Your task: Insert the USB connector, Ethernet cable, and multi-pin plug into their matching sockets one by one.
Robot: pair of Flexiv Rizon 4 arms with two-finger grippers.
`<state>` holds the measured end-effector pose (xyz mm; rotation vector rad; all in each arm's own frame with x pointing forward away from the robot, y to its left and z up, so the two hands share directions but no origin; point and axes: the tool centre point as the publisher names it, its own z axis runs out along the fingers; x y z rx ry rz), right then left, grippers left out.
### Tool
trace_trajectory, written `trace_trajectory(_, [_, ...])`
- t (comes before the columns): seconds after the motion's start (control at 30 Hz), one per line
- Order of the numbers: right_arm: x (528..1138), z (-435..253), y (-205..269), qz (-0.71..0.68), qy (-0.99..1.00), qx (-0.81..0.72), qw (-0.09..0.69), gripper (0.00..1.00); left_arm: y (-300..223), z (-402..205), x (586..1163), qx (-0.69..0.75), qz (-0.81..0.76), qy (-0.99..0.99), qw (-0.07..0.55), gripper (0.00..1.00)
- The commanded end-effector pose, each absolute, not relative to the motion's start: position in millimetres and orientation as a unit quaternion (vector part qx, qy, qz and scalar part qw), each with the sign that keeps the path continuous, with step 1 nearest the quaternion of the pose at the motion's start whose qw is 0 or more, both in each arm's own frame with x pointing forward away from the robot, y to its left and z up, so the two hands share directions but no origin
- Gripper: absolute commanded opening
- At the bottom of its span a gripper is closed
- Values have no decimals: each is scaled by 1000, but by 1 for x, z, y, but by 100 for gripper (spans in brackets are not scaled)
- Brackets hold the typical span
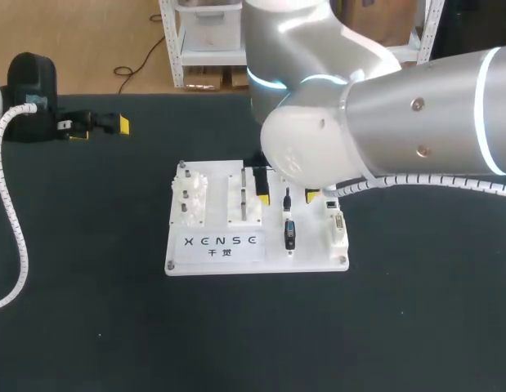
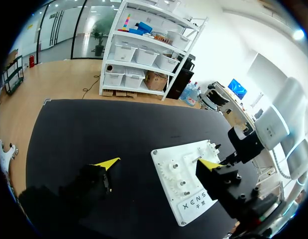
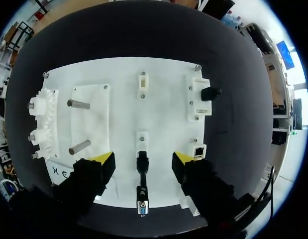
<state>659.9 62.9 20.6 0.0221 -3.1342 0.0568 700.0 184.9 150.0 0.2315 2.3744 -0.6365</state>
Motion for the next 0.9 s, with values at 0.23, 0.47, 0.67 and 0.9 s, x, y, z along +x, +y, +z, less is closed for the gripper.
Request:
trace_trajectory(0.23, [658,18,63,20,-1000,8,3,49,185,150,700,89,-243,908,330,100])
trace_trajectory(0.47, [658,17,63,20,-1000,6,5,44,185,150,700,89,-243,908,330,100])
trace_trajectory(0.67, [657,15,64,18,-1000,7,7,41,185,150,700,89,-243,908,330,100])
trace_trajectory(0.9, [659,14,65,26,-1000,8,1,21,185,150,700,89,-243,908,330,100])
